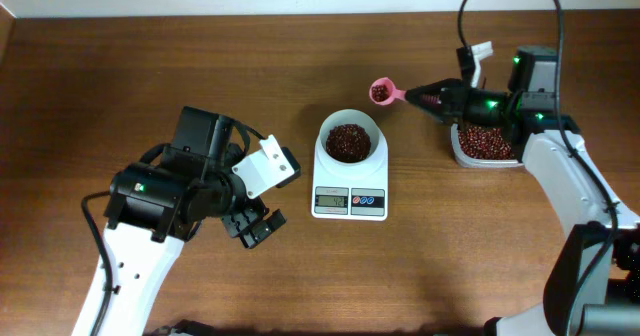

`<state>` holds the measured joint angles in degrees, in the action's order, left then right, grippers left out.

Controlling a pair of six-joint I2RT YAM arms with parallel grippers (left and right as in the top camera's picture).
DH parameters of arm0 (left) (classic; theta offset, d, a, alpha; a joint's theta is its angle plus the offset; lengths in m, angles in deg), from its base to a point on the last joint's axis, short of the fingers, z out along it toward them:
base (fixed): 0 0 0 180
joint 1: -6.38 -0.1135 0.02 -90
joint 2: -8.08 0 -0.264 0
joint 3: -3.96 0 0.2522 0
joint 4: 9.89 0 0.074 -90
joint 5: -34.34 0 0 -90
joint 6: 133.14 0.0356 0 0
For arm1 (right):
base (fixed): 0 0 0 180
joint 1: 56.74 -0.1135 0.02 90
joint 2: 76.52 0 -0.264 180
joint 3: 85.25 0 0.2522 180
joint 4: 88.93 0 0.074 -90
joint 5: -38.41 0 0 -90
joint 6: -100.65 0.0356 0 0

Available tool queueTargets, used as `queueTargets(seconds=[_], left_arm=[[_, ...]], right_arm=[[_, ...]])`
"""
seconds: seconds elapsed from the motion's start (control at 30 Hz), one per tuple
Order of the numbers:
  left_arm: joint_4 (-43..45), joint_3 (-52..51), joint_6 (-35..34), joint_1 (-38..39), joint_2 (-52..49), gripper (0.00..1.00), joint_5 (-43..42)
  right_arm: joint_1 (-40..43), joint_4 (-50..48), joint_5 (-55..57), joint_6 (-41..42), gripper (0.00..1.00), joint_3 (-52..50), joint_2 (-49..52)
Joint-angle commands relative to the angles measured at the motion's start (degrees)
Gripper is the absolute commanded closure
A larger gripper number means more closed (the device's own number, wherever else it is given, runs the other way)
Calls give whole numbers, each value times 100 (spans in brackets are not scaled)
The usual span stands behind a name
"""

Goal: Scoop and weigh 50g on scale
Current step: 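Lift a small scoop of beans and carry it toward the bowl, then tip the scoop over the bowl with the right gripper to add beans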

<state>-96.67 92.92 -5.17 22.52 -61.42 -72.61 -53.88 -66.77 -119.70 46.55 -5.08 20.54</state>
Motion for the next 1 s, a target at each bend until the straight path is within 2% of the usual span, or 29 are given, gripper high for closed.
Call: queueTargets(seconds=[0.0, 0.4, 0.6, 0.77, 0.9, 0.97], left_arm=[[7, -17, 90, -28, 9, 1, -17], [7, -17, 90, -28, 9, 1, -20], [7, -17, 90, -28, 9, 1, -20], [7, -17, 90, -28, 9, 1, -17], [7, -17, 90, -28, 9, 1, -20], [7, -17, 90, -28, 9, 1, -17]], right_arm=[[-236, -101, 223, 240, 96, 28, 39], [-439, -184, 584, 219, 96, 28, 39], [-442, -103, 691, -1556, 96, 28, 39], [-442, 579, 758, -3130, 96, 28, 39], [-664, 643, 1261, -3676, 96, 28, 39], [-938, 678, 1882, -3753, 96, 28, 39]])
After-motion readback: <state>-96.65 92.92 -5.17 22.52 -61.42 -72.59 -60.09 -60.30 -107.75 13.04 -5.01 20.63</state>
